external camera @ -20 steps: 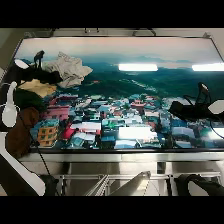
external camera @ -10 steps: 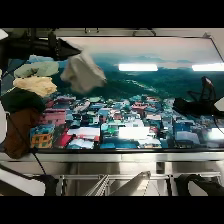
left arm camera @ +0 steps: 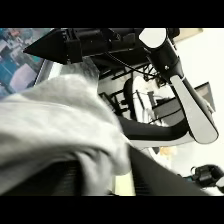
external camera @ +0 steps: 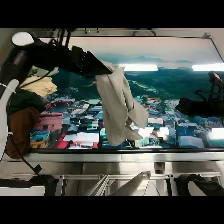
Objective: Fold the shirts.
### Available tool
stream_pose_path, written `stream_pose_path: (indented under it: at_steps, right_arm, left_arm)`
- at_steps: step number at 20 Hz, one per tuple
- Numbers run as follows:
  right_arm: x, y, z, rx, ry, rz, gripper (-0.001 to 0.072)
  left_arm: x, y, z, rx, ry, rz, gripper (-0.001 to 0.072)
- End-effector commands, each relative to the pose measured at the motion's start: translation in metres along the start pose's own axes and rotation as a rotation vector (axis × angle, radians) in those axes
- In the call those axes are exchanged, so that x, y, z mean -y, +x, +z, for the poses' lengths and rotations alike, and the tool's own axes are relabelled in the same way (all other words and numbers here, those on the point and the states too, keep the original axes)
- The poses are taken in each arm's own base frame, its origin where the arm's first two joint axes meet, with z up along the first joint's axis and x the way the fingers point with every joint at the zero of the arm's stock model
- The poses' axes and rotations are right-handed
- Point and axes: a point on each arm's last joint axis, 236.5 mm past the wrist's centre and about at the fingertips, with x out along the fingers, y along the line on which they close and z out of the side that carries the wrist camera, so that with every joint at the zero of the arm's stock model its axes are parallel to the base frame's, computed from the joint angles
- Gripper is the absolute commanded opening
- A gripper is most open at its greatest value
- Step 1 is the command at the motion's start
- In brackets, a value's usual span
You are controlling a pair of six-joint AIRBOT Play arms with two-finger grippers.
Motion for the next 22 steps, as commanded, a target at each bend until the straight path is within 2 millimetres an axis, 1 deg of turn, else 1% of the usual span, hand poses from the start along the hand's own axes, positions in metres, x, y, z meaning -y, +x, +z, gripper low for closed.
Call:
stream_pose_path:
  at_steps: [1, 2, 3, 4, 6, 7, 8, 9, 10, 12, 14, 15, 16, 17, 18, 20, 22]
  right_arm:
    - [-0.001, -0.002, -0.016, -0.065, -0.008, 0.004, 0.0477]
    - [-0.001, -0.001, -0.020, -0.085, -0.007, 0.005, 0.0478]
    - [0.000, 0.002, -0.026, -0.114, -0.010, 0.006, 0.0477]
    - [0.001, 0.007, -0.033, -0.145, -0.001, 0.007, 0.0478]
    - [0.002, 0.026, -0.056, -0.223, 0.017, 0.033, 0.0477]
    - [-0.002, 0.038, -0.067, -0.264, 0.018, 0.068, 0.0477]
    - [-0.011, 0.049, -0.077, -0.297, 0.016, 0.124, 0.0478]
    - [-0.022, 0.058, -0.082, -0.318, 0.007, 0.186, 0.0477]
    - [-0.037, 0.067, -0.087, -0.341, -0.011, 0.259, 0.0477]
    - [-0.069, 0.082, -0.096, -0.378, -0.031, 0.402, 0.0476]
    - [-0.105, 0.097, -0.110, -0.418, -0.033, 0.539, 0.0475]
    - [-0.118, 0.104, -0.118, -0.445, -0.021, 0.581, 0.0441]
    - [-0.129, 0.111, -0.130, -0.477, -0.020, 0.615, 0.0344]
    - [-0.137, 0.117, -0.141, -0.504, -0.024, 0.638, 0.0342]
    - [-0.145, 0.121, -0.151, -0.529, -0.022, 0.657, 0.0342]
    - [-0.157, 0.128, -0.159, -0.533, -0.023, 0.692, 0.0342]
    - [-0.161, 0.137, -0.155, -0.496, -0.019, 0.684, 0.0341]
  left_arm:
    - [-0.040, -0.005, -0.013, 0.027, -0.117, 0.050, 0.0542]
    - [-0.059, -0.015, -0.019, 0.024, -0.163, 0.104, 0.0715]
    - [-0.079, -0.028, -0.029, 0.011, -0.227, 0.173, 0.0714]
    - [-0.103, -0.045, -0.046, -0.020, -0.296, 0.262, 0.0714]
    - [-0.143, -0.070, -0.088, -0.110, -0.425, 0.425, 0.0713]
    - [-0.157, -0.073, -0.107, -0.140, -0.482, 0.459, 0.0713]
    - [-0.165, -0.070, -0.120, -0.148, -0.519, 0.456, 0.0712]
    - [-0.174, -0.060, -0.130, -0.142, -0.540, 0.443, 0.0712]
    - [-0.183, -0.051, -0.139, -0.146, -0.539, 0.443, 0.0696]
    - [-0.199, -0.032, -0.163, -0.176, -0.554, 0.455, 0.0695]
    - [-0.213, -0.022, -0.196, -0.242, -0.604, 0.478, 0.0696]
    - [-0.220, -0.021, -0.213, -0.282, -0.638, 0.488, 0.0695]
    - [-0.225, -0.018, -0.226, -0.302, -0.676, 0.481, 0.0696]
    - [-0.229, -0.015, -0.235, -0.306, -0.710, 0.471, 0.0695]
    - [-0.234, -0.013, -0.242, -0.312, -0.733, 0.470, 0.0696]
    - [-0.242, -0.007, -0.248, -0.318, -0.740, 0.477, 0.0696]
    - [-0.245, 0.013, -0.237, -0.276, -0.702, 0.437, 0.0696]
